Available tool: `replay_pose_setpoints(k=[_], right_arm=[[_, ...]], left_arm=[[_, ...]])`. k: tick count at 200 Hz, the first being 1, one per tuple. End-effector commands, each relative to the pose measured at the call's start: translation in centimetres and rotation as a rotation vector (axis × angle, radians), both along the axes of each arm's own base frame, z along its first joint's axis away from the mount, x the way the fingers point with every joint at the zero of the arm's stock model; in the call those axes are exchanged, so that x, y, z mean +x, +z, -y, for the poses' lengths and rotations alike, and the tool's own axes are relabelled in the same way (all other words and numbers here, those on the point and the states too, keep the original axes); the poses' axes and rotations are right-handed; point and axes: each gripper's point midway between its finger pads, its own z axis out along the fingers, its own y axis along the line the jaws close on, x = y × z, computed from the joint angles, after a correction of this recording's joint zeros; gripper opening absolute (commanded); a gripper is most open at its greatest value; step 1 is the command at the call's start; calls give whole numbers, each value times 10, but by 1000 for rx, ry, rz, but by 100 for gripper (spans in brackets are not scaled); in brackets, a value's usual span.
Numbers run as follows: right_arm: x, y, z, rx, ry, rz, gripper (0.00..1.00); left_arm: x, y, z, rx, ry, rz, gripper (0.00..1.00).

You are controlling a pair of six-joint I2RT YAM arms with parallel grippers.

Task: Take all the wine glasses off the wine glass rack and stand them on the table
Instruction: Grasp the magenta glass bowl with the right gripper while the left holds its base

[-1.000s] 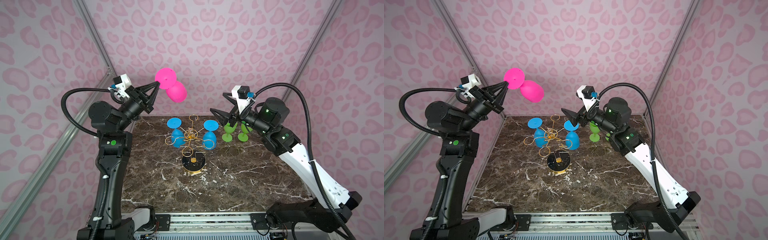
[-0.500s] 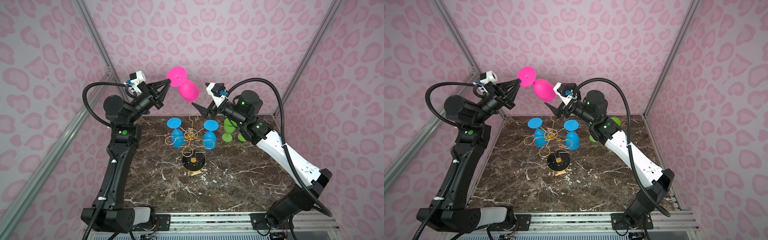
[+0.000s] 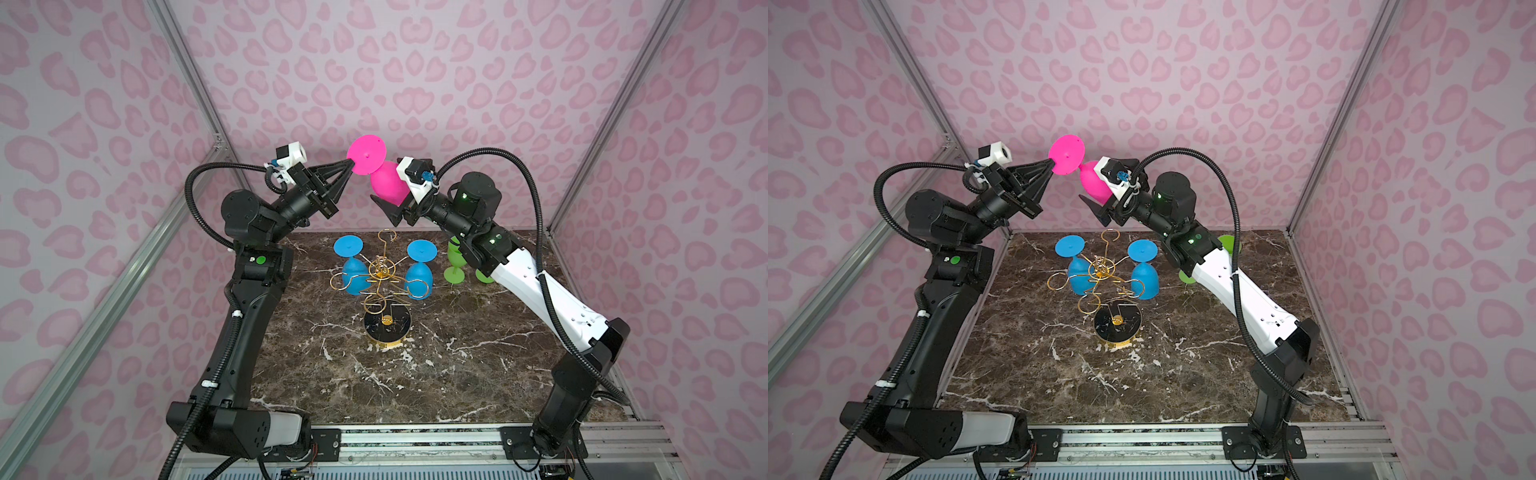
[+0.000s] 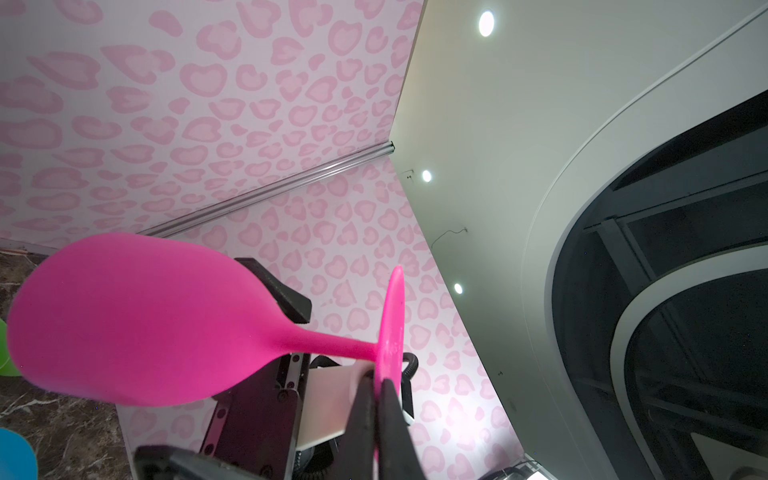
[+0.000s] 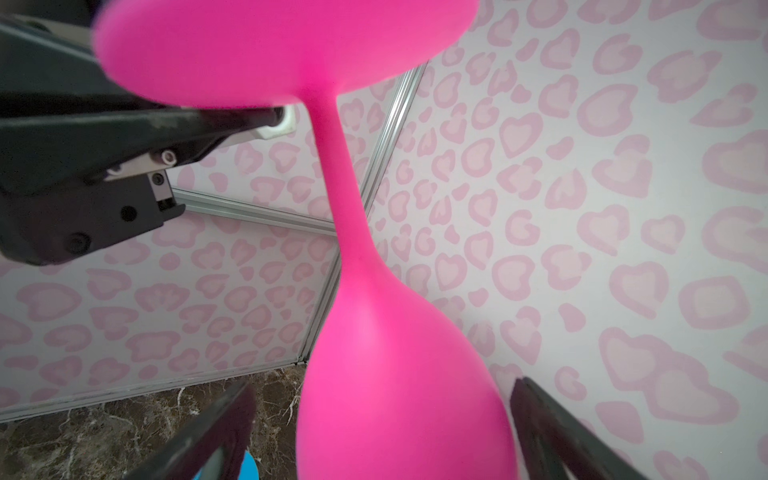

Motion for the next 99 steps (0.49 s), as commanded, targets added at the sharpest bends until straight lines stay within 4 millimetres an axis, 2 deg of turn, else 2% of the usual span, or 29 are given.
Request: replay_pose_setpoints(k=[1, 65, 99], right_arm=[[4, 3, -2, 18, -7, 13, 97], [7, 1, -4, 21, -13, 6, 90], [12, -5, -2, 14, -39, -11, 94]], left_arm=[[-10, 9, 3, -21, -36, 52, 4], [-15, 5, 4, -49, -70, 34, 4], [-22, 11, 4, -56, -78, 46, 4]])
